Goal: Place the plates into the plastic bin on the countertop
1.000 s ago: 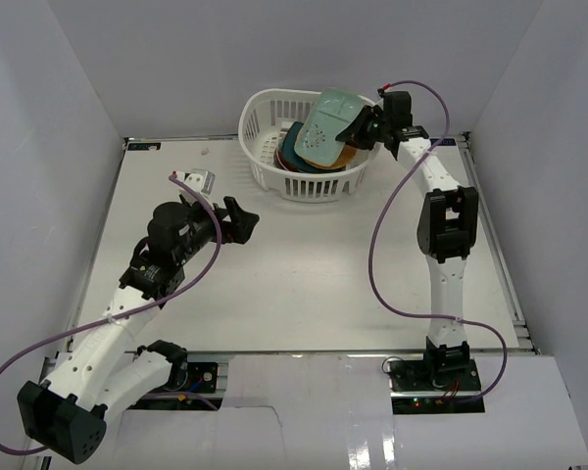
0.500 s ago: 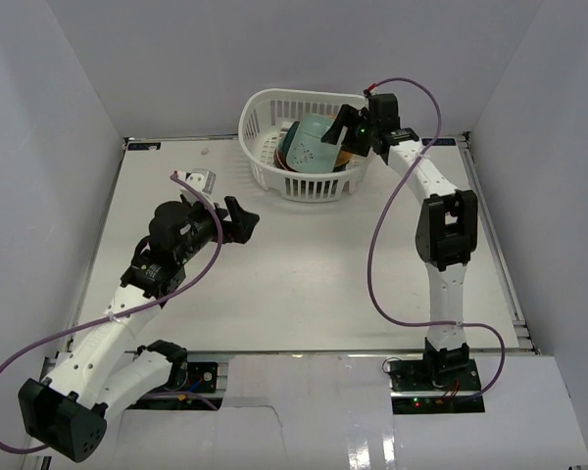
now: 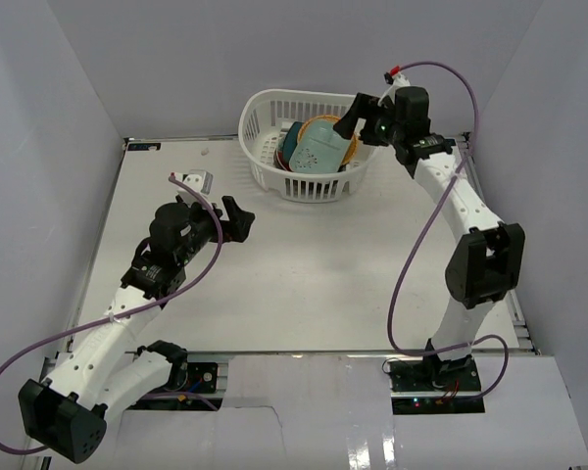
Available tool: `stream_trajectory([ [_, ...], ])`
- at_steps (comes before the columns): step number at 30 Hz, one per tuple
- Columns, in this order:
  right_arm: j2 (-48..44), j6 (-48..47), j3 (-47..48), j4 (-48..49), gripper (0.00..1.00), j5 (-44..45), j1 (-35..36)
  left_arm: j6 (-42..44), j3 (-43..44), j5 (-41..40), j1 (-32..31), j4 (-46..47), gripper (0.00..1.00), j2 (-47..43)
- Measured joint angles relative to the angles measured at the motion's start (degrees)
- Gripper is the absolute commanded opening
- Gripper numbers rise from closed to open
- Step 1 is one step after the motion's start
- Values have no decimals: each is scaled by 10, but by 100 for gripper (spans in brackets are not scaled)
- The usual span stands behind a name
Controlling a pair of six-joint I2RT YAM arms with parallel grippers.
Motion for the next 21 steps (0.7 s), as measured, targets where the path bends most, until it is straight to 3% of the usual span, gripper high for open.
stream_trajectory([
  [7,-216,-39,-277,41,90,-17,14,2,-8,-13,0,9,98,-11],
  [13,-506,-38,-570,146,90,-20,27,-5,-14,-30,0,21,98,-22],
  [17,-629,-39,-689,172,90,3,27,-20,-25,-37,0,20,98,-62],
  [21,-681,-38,-747,168,90,15,26,-37,-49,-44,0,10,98,-134],
])
